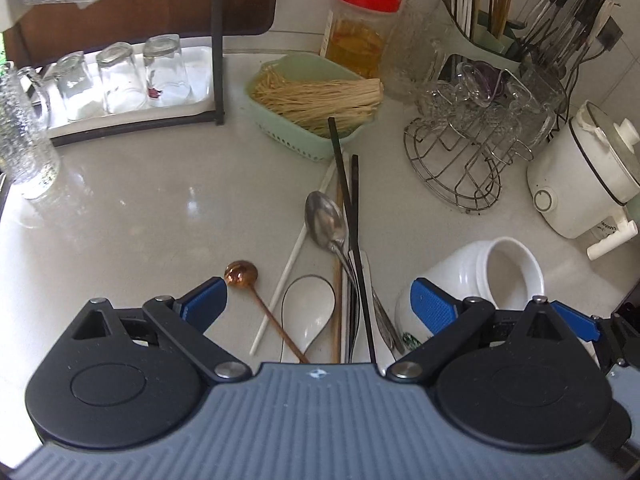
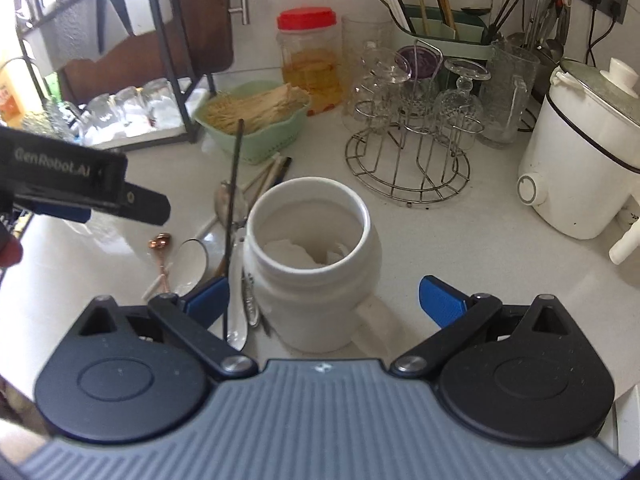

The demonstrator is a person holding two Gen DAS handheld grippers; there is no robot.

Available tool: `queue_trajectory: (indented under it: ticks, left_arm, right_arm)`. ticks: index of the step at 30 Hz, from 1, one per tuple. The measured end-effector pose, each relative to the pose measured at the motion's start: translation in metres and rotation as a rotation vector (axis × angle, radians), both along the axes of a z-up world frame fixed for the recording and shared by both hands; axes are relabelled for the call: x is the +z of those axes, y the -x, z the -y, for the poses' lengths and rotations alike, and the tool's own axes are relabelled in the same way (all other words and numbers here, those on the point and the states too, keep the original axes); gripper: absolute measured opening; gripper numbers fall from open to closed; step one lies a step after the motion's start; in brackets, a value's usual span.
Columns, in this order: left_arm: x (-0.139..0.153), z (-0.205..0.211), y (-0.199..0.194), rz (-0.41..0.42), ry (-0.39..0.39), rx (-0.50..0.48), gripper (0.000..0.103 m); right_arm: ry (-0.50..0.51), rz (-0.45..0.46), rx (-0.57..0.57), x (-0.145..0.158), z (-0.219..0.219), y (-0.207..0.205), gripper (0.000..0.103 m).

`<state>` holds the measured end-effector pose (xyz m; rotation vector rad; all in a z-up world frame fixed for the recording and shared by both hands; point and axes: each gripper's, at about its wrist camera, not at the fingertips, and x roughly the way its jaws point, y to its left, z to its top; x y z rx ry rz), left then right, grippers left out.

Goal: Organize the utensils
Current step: 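Grasp the white jar with the right tool while the left tool reaches the chopsticks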

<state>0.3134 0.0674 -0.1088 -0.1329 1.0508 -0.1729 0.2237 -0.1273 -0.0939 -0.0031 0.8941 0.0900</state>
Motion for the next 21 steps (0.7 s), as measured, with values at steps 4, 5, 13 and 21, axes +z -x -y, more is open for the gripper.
queue_trajectory:
  ticks: [4,5,13,21]
  left_arm:
    - [-0.003,-0.002,-0.015,-0.013,0.015,-0.014,0.100]
    - [-0.005,-0.003,-0.019,-0.017,0.016,-0.017,0.100]
    - [-0.017,-0.005,-0.043,-0.051,0.113,-0.026,0.098]
    - [-0.022,-0.003,-0.068,-0.012,0.202,-0.014,0.083]
  right_arm:
    - [0.007,-0.024,-0.009,-0.004,-0.004,-0.009,0.101]
    - [0.014,-0.026,-0.007,-0.005,-0.006,-0.011,0.101]
    - [0.053,-0.055,-0.007,-0.009,-0.014,-0.023,0.091]
    - [0.055,-0.060,-0.020,-0.009,-0.019,-0.025,0.089]
